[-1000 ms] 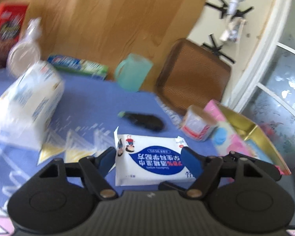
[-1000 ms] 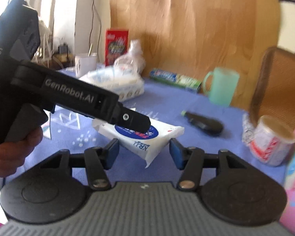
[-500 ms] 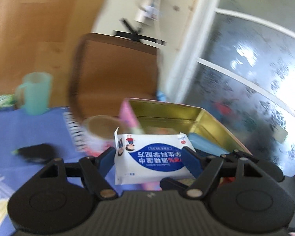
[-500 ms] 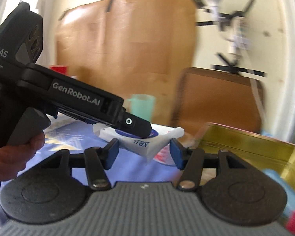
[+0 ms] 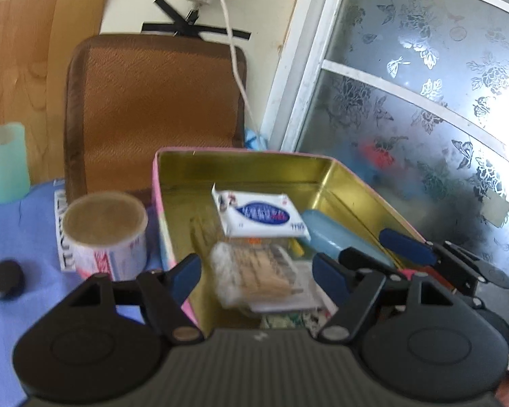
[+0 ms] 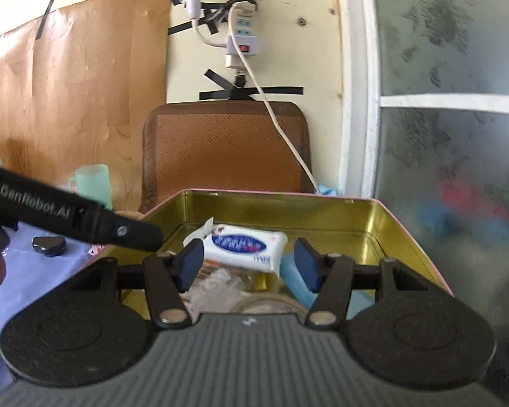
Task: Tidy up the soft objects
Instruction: 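Withdraw the left gripper from the tin back over the table, then move the right gripper over the black correction-tape dispenser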
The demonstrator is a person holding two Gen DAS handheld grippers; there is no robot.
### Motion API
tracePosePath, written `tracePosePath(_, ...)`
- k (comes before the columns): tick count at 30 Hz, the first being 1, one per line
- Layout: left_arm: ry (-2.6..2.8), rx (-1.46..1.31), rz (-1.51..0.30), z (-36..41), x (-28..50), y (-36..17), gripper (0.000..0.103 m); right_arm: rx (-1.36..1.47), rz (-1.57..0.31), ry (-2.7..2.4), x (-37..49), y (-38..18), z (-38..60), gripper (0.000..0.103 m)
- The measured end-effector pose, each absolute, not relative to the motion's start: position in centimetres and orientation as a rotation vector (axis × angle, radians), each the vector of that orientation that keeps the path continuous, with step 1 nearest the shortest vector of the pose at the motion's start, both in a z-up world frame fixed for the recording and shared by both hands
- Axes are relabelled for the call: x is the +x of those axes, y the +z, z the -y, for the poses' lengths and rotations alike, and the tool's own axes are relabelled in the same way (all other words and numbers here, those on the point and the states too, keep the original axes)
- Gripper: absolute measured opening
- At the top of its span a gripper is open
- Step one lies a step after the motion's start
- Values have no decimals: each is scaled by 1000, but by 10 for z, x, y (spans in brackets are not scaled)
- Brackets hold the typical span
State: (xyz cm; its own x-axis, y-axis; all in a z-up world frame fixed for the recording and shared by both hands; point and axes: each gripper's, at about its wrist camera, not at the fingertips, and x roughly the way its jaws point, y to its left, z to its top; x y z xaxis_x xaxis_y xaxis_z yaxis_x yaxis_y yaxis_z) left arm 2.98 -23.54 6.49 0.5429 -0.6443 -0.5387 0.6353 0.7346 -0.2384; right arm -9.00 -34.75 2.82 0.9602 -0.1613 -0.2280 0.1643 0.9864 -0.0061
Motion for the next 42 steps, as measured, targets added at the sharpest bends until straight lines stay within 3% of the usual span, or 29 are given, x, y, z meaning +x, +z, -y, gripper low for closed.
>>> tracePosePath(15, -683, -28, -605, 164, -9, 71, 76, 84, -203, -85, -103, 37, 311, 61)
tracePosePath(33, -149, -78, -649, -13, 20, 2, 79, 22, -364, 304, -39, 39, 190, 62)
tracePosePath(36, -172, -165, -599, -32, 17, 0, 84, 16, -397, 330, -1, 35, 162, 71)
tracePosePath(42, -187, -232, -587, -42, 16, 0, 84, -18, -479, 247, 81, 12, 136, 81)
